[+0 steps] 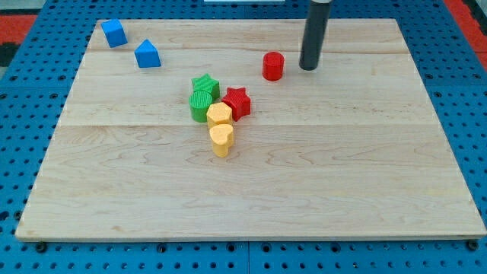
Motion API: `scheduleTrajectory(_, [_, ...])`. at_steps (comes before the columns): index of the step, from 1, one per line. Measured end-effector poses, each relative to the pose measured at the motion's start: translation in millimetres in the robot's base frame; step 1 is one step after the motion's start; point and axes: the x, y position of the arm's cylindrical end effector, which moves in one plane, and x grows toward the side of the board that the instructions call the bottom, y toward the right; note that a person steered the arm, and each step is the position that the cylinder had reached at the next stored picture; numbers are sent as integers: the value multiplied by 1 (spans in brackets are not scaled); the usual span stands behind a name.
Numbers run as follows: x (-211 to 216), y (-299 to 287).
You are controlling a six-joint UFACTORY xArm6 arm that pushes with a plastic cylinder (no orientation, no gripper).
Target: Move the red circle to the top of the green star
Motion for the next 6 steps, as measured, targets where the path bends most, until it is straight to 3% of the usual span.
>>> scheduleTrajectory(2, [0,-117])
scheduleTrajectory(5, [0,-196])
scheduleTrajectory(6, [13,-276])
